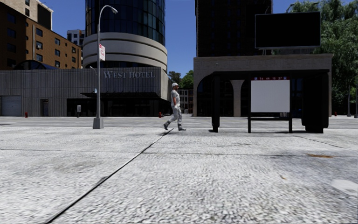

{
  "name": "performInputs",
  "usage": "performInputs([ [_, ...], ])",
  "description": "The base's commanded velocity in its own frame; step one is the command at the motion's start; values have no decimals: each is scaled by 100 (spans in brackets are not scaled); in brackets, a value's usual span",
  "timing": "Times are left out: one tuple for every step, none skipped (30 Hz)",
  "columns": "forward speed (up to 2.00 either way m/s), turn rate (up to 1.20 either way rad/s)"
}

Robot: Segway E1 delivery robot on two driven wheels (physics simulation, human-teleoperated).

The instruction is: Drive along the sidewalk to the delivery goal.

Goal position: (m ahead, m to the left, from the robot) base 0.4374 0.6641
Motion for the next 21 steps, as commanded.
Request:
performInputs([
  [200, 0],
  [200, 0],
  [200, 6],
  [200, 34],
  [200, 68],
  [200, 68],
  [200, 91],
  [200, 104],
  [200, 108],
  [200, 110],
  [200, 100],
  [200, 100],
  [200, 55],
  [200, 33],
  [200, 9],
  [200, 1],
  [200, 0],
  [200, 0],
  [200, 0],
  [200, 0],
  [200, 0],
])
